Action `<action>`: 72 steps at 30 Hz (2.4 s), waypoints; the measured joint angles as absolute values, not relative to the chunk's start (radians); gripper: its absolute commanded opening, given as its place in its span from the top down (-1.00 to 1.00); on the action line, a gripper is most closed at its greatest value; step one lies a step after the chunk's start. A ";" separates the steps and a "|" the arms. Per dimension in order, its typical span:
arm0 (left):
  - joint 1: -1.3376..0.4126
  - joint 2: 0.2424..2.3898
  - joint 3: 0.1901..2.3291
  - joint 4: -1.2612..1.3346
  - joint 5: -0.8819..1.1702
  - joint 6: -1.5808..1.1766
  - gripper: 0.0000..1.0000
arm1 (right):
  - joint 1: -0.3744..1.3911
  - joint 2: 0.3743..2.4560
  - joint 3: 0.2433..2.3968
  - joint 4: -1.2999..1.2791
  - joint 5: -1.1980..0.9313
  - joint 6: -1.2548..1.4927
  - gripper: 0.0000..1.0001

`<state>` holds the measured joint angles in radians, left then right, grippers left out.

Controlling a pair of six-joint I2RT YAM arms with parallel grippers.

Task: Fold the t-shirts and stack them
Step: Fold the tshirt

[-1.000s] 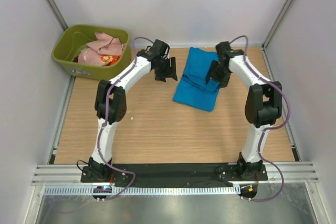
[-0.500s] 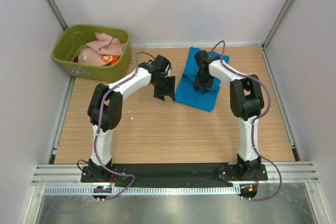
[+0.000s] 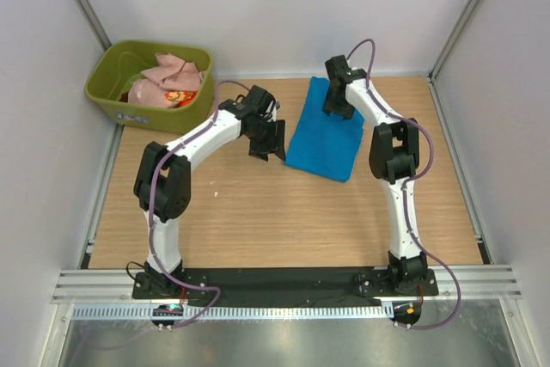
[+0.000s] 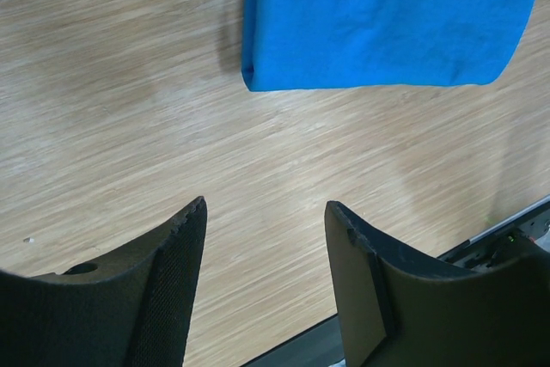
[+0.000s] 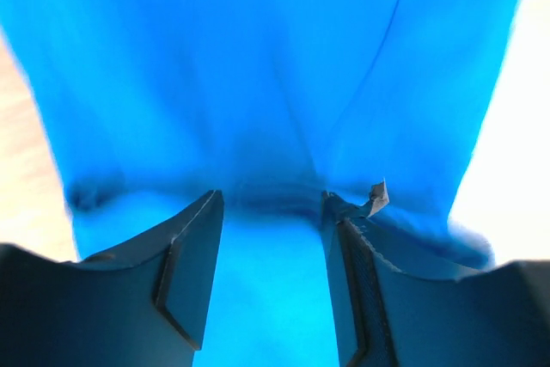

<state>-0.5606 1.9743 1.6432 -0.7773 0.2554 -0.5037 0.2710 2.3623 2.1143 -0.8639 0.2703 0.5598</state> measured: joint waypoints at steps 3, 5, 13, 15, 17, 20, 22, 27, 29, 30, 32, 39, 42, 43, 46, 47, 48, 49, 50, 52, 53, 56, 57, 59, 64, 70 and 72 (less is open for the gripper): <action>-0.561 1.974 1.644 -0.777 0.271 -0.492 -0.27 | 0.241 2.467 2.310 -0.904 0.291 0.498 -0.18; -0.561 1.975 1.649 -0.778 0.289 -0.487 -0.29 | 0.223 2.484 2.358 -0.925 0.294 0.467 -0.20; -0.561 2.091 1.791 -0.722 0.418 -0.497 -0.04 | 0.234 2.180 2.012 -0.952 0.222 0.466 -0.15; -0.561 2.141 1.817 -0.703 0.437 -0.501 0.01 | 0.238 2.090 1.900 -0.935 0.162 0.470 -0.04; -0.561 2.203 1.850 -0.694 0.453 -0.511 0.07 | 0.244 1.998 1.771 -0.903 0.102 0.472 0.08; -0.560 2.282 1.883 -0.687 0.471 -0.520 0.15 | 0.246 1.918 1.623 -0.856 0.018 0.480 0.35; -0.559 2.322 1.896 -0.688 0.476 -0.527 0.20 | 0.245 1.895 1.531 -0.810 -0.030 0.487 0.56; -0.548 2.359 1.909 -0.692 0.498 -0.551 0.32 | 0.241 1.893 1.357 -0.743 -0.108 0.511 0.70; -0.546 2.360 1.908 -0.701 0.494 -0.553 0.37 | 0.234 1.893 1.319 -0.726 -0.128 0.514 0.73; -0.545 2.360 1.903 -0.701 0.492 -0.555 0.38 | 0.227 1.893 1.299 -0.709 -0.138 0.517 0.74; -0.542 2.355 1.881 -0.690 0.496 -0.565 0.41 | 0.204 1.893 1.265 -0.688 -0.150 0.524 0.75; -0.543 2.243 1.666 -0.625 0.514 -0.577 0.48 | 0.155 1.824 1.143 -0.648 -0.189 0.533 0.72; -0.551 2.192 1.580 -0.611 0.521 -0.577 0.50 | 0.155 1.800 1.102 -0.648 -0.214 0.530 0.70; -0.556 2.172 1.548 -0.604 0.521 -0.577 0.50 | 0.156 1.797 1.095 -0.647 -0.224 0.529 0.70; -0.574 2.114 1.459 -0.598 0.516 -0.576 0.50 | 0.175 1.775 1.057 -0.641 -0.263 0.527 0.68; -0.582 2.090 1.424 -0.598 0.511 -0.576 0.50 | 0.183 1.761 1.037 -0.639 -0.276 0.528 0.65; -0.590 2.065 1.391 -0.603 0.505 -0.575 0.48 | 0.192 1.744 1.012 -0.635 -0.290 0.528 0.64; -0.597 2.032 1.345 -0.610 0.498 -0.573 0.44 | 0.197 1.725 0.988 -0.639 -0.301 0.528 0.62; -0.604 2.019 1.328 -0.616 0.493 -0.571 0.44 | 0.205 1.708 0.968 -0.650 -0.310 0.528 0.60; -0.615 1.972 1.283 -0.636 0.472 -0.562 0.34 | 0.207 1.679 0.955 -0.685 -0.317 0.519 0.56; -0.618 1.950 1.266 -0.654 0.458 -0.558 0.30 | 0.198 1.665 0.956 -0.701 -0.319 0.512 0.51; -0.617 1.896 1.263 -0.703 0.420 -0.539 0.20 | 0.149 1.642 0.991 -0.732 -0.334 0.493 0.34; -0.615 1.887 1.280 -0.719 0.412 -0.536 0.19 | 0.131 1.644 1.016 -0.739 -0.342 0.488 0.30; -0.611 1.885 1.342 -0.732 0.407 -0.529 0.20 | 0.108 1.657 1.068 -0.731 -0.368 0.484 0.22; -0.581 1.942 1.554 -0.718 0.465 -0.529 0.27 | 0.097 1.761 1.177 -0.599 -0.502 0.531 0.25; -0.509 2.103 1.691 -0.558 0.599 -0.604 0.44 | 0.147 1.935 1.254 -0.465 -0.619 0.613 0.66; -0.488 2.172 1.696 -0.492 0.634 -0.641 0.49 | 0.162 1.987 1.279 -0.413 -0.648 0.640 0.76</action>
